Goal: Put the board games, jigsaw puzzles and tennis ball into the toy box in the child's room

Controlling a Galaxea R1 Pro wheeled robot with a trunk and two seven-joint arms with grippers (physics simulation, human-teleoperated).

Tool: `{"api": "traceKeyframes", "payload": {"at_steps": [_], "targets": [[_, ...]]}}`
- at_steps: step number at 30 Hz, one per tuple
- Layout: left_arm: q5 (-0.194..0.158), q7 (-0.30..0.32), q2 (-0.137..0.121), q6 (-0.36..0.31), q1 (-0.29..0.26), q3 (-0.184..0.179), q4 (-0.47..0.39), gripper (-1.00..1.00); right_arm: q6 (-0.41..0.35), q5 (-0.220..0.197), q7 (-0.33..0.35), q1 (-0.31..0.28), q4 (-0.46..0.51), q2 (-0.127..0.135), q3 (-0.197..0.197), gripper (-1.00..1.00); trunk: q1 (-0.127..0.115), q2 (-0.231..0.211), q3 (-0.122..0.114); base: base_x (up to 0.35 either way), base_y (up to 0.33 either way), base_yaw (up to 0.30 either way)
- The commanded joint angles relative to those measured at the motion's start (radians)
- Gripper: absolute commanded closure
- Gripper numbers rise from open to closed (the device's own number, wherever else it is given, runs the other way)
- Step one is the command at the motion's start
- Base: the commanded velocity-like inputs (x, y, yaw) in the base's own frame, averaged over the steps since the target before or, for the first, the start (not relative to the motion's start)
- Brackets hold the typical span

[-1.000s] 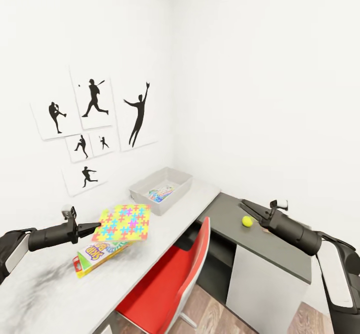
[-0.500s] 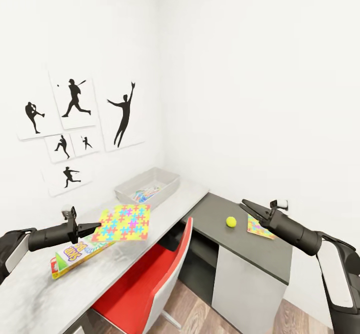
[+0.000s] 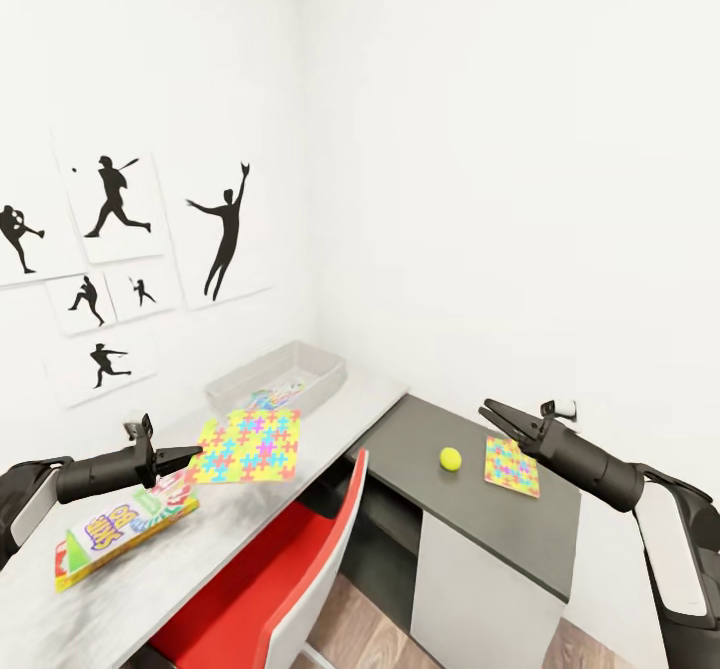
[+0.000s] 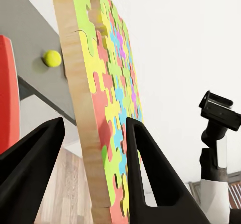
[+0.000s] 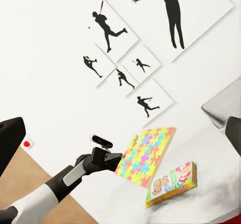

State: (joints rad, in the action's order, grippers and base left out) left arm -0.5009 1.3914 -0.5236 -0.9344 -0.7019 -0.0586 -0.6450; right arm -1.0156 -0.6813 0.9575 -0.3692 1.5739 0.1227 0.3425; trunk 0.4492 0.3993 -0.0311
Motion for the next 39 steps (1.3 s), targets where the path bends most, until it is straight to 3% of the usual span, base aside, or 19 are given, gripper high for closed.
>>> {"api": "traceKeyframes", "payload": {"at_steps": [1, 5, 18, 27, 39], "targets": [[-0.005, 0.002, -0.001, -0.010, -0.001, -0.004, 0.001, 1.00, 0.003, 0.002, 0.005, 0.000, 0.001, 0.000, 0.001, -1.00, 0.001, 0.001, 0.000, 0.227, -0.021, 0.000], [-0.005, 0.003, -0.001, -0.009, -0.001, -0.004, 0.001, 1.00, 0.042, 0.001, 0.002, 0.000, 0.003, 0.001, 0.000, -1.00, 0.001, 0.001, 0.000, 0.236, -0.007, 0.119], [-0.005, 0.003, -0.001, -0.009, -0.001, -0.006, 0.001, 1.00, 0.054, 0.001, 0.001, 0.000, 0.005, 0.001, -0.001, -1.00, 0.001, 0.001, 0.000, 0.092, -0.006, 0.262], [-0.005, 0.002, 0.000, -0.008, -0.001, -0.006, 0.001, 1.00, 0.054, 0.003, 0.003, 0.000, 0.002, 0.001, -0.001, -1.00, 0.001, 0.001, 0.000, 0.039, -0.224, 0.282], [-0.005, 0.001, 0.000, -0.007, -0.001, -0.004, 0.001, 1.00, 0.055, 0.003, 0.005, 0.000, 0.002, 0.001, -0.001, -1.00, 0.001, 0.001, 0.000, 0.223, -0.121, 0.197]]}}
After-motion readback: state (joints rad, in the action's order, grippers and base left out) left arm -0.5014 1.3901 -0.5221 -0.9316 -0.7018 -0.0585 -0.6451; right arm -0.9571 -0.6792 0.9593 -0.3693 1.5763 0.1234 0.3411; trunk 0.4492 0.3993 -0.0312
